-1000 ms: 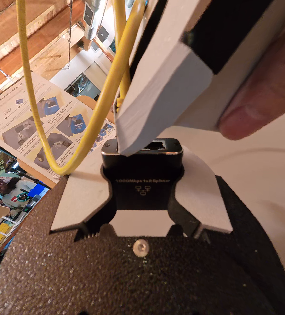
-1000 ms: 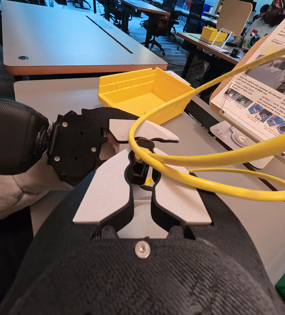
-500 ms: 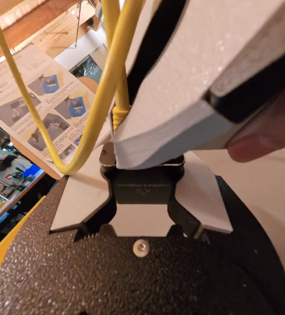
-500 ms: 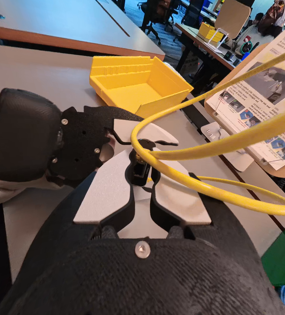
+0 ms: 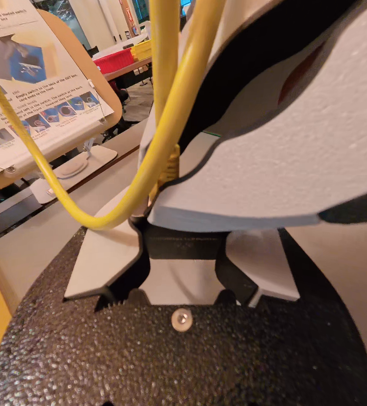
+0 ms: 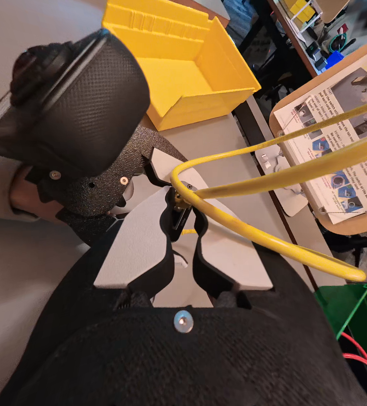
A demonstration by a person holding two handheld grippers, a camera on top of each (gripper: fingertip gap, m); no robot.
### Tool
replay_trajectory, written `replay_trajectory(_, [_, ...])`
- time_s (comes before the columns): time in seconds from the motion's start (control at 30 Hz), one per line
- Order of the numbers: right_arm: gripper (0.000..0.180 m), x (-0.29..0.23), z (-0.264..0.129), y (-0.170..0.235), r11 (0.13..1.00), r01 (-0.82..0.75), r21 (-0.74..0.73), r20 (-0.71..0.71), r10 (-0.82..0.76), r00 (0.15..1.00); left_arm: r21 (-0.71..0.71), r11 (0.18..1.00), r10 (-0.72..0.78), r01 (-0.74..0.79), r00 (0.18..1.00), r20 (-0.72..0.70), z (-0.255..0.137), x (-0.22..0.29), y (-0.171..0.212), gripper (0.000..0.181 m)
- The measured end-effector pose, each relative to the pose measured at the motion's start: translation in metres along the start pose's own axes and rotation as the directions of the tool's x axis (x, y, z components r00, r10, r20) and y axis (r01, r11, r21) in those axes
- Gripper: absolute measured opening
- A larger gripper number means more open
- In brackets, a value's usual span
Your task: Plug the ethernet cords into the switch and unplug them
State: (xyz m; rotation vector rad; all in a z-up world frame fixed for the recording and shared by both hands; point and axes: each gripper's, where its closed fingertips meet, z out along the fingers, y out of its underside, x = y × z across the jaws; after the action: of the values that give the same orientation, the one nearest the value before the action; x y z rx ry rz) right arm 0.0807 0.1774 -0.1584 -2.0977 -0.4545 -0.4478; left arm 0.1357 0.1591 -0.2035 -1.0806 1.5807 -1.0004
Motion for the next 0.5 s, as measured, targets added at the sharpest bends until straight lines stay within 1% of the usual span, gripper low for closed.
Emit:
replay_trajectory(0.17, [0.018,0.000,0.006,0.003,0.997,0.052,-0.050,-0.014,-0.053,0.999,0.006,0.998,-0.055,0.055,0.998,-0.029,0.003,0.002,0.005,0.076])
replay_trajectory(0.27, [0.017,-0.001,0.009,0.003,0.999,-0.027,-0.035,-0.015,0.027,1.000,0.022,0.997,-0.075,0.076,0.997,-0.018,0.003,0.000,0.006,0.075])
replay_trajectory(0.37, [0.016,-0.001,0.010,-0.002,0.998,-0.062,-0.008,-0.066,0.062,0.996,0.051,0.997,-0.067,0.066,0.997,0.023,0.000,-0.007,0.004,0.075])
replay_trajectory(0.43, [0.016,-0.003,0.012,-0.002,0.999,-0.046,-0.014,-0.111,0.045,0.993,0.060,0.994,-0.091,0.090,0.996,0.015,0.001,-0.006,0.005,0.076])
replay_trajectory(0.5, [0.016,-0.003,0.014,-0.001,0.998,-0.063,-0.007,-0.103,0.062,0.993,0.057,0.994,-0.097,0.097,0.995,0.009,0.001,-0.006,0.007,0.076])
